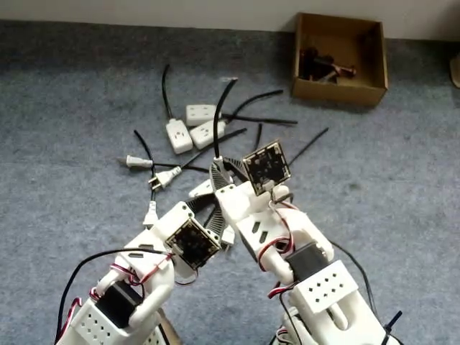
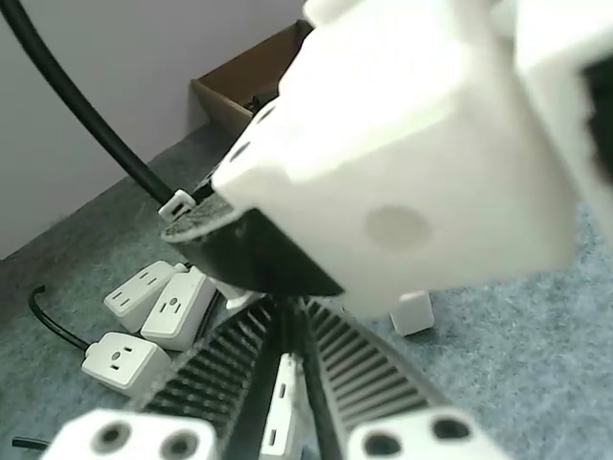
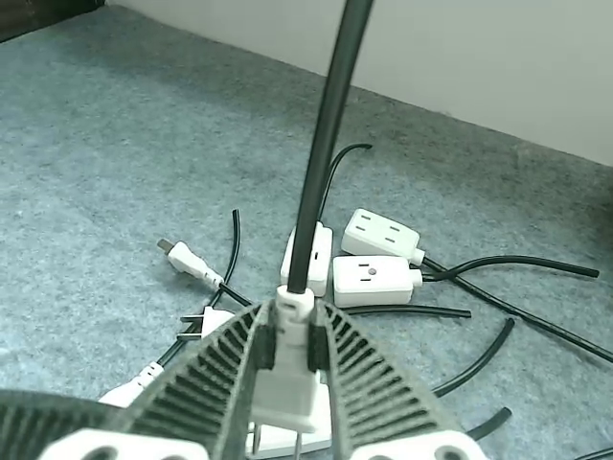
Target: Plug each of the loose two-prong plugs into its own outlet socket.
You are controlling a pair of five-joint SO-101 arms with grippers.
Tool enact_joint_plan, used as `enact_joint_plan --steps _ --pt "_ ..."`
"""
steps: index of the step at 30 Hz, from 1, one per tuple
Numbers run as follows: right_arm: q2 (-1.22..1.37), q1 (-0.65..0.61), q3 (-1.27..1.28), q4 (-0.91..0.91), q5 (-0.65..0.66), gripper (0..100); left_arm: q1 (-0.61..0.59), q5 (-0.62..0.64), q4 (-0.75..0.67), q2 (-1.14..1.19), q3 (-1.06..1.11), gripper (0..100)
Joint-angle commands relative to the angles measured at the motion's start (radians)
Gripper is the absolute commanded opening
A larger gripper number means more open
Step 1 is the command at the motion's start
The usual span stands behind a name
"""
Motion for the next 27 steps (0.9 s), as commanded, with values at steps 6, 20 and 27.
enact_joint_plan --steps 6,20,27 --pt "-0.031 -0.002 -0.061 0.059 -0.005 0.5 -0.028 0.006 -0.025 -0.012 -0.008 1" --pt "-0.102 -0.002 -0.074 0.058 -0.002 0.5 -0.01 0.009 -0.087 -0.012 0.015 1" --pt "-0.09 -0.007 -0.074 0.058 -0.005 0.5 -0.008 0.009 -0.092 -0.012 0.016 1"
